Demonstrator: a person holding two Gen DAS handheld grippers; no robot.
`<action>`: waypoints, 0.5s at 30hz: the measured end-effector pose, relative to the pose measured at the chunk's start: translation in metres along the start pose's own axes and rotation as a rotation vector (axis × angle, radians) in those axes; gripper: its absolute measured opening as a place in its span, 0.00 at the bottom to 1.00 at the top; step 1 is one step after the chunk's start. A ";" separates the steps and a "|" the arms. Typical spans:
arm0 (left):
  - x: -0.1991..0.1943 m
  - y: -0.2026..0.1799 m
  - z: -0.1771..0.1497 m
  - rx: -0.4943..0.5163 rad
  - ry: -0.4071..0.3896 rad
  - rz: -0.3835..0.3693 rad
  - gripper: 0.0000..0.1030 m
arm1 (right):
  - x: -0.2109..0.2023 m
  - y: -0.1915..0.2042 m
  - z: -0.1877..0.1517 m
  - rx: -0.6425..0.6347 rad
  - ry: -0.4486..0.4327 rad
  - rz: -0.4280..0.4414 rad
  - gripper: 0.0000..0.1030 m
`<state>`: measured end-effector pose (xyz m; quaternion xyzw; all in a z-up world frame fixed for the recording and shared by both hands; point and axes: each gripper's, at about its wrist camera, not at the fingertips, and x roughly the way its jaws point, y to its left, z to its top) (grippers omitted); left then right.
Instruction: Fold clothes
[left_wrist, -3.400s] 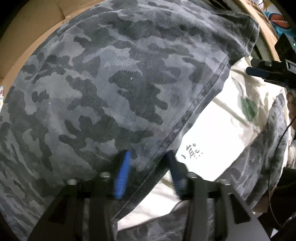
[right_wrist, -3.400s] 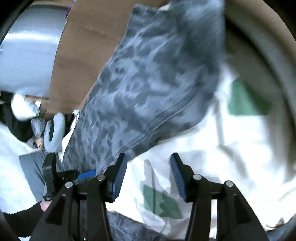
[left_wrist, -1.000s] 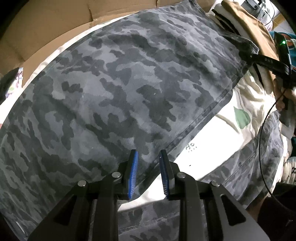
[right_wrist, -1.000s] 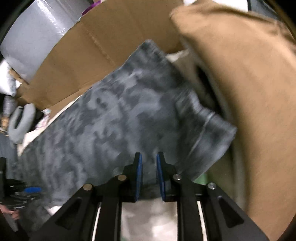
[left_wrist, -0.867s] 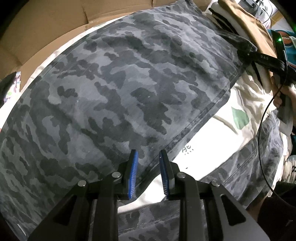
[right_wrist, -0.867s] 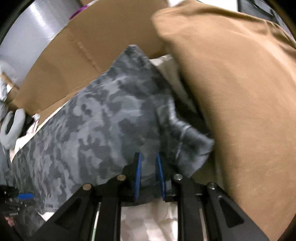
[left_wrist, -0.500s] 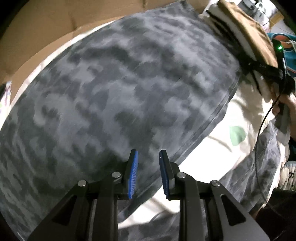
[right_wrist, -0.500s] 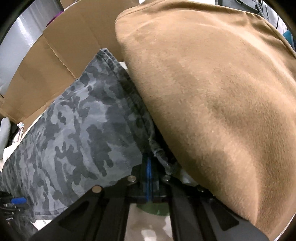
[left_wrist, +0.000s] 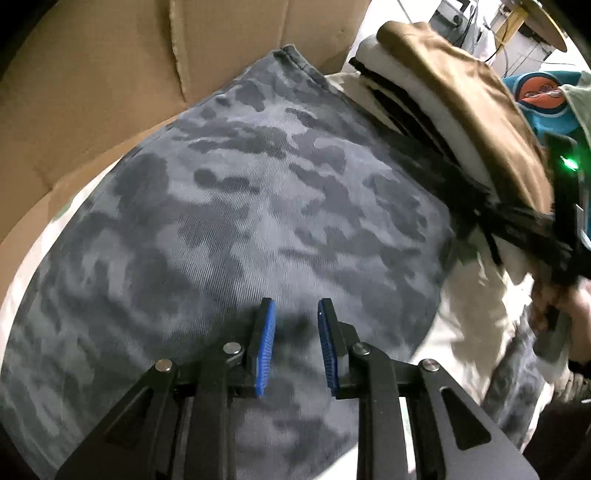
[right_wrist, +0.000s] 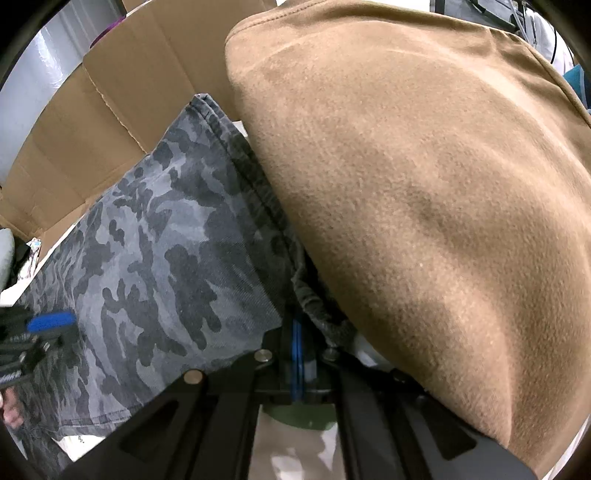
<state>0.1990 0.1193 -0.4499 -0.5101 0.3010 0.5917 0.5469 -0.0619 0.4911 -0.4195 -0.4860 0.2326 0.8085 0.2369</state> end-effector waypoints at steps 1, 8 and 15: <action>0.001 0.010 0.001 0.000 0.008 0.001 0.23 | 0.000 -0.001 0.001 0.003 0.001 0.001 0.00; 0.041 -0.017 -0.021 0.012 0.055 0.020 0.23 | 0.001 -0.005 0.005 0.019 0.005 0.009 0.00; 0.026 -0.040 -0.051 -0.017 0.070 0.013 0.23 | -0.010 0.002 0.005 0.039 -0.001 0.127 0.10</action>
